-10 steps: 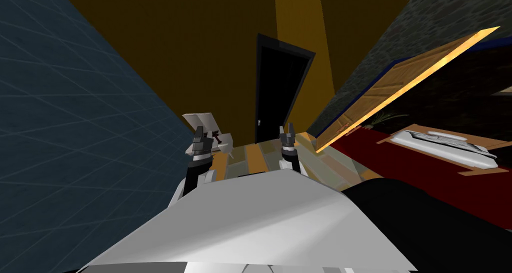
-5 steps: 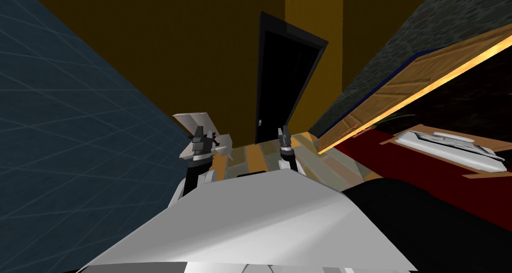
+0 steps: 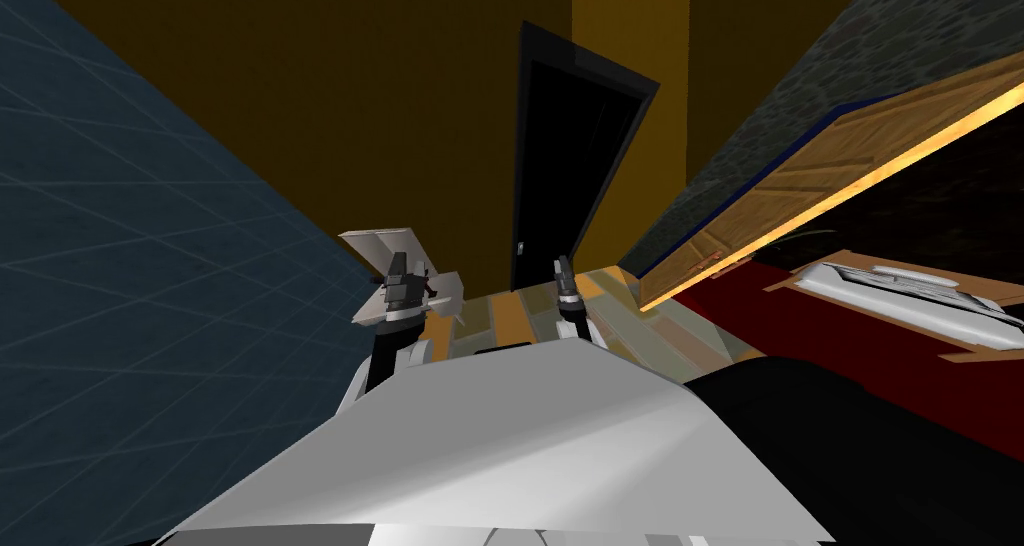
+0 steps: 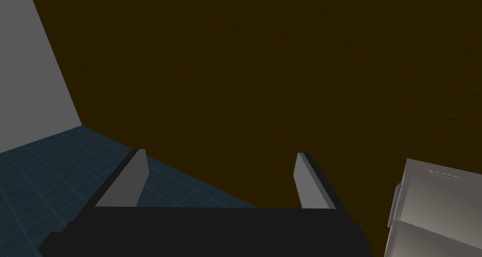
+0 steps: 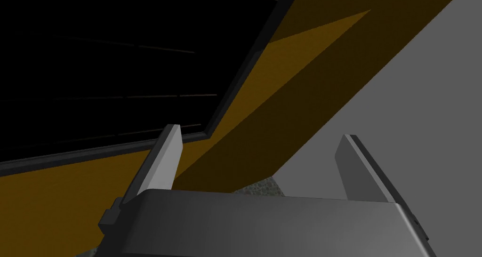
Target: Pull the door open
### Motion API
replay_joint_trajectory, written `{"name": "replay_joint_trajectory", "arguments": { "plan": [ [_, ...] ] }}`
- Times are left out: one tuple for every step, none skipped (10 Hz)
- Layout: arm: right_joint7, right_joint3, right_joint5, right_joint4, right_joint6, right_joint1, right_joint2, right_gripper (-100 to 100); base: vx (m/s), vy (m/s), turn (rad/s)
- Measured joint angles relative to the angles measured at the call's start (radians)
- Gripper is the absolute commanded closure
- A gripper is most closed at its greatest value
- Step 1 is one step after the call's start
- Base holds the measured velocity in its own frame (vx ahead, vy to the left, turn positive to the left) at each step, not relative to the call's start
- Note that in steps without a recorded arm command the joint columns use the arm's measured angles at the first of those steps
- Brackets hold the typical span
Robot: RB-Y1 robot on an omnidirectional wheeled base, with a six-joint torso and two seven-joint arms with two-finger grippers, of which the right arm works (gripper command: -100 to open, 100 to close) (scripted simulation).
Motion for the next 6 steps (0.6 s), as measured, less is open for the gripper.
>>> {"name": "replay_joint_trajectory", "arguments": {
  "plan": [
    [0.018,-0.005,0.005,0.024,-0.006,-0.008,-0.005,-100,0.094,0.001,-0.003],
    [0.039,-0.007,0.013,0.044,-0.009,-0.014,-0.006,-100,0.098,0.022,-0.003],
    [0.058,-0.012,0.018,0.073,-0.015,-0.024,-0.01,-100,0.099,0.013,-0.006],
    [0.078,-0.015,0.024,0.091,-0.018,-0.029,-0.013,-100,0.093,-0.003,-0.004],
    [0.1,-0.019,0.031,0.122,-0.025,-0.041,-0.015,-100,0.111,-0.014,-0.003],
    [0.122,-0.022,0.038,0.147,-0.035,-0.042,-0.018,-100,0.102,-0.009,-0.005]
  ]
}}
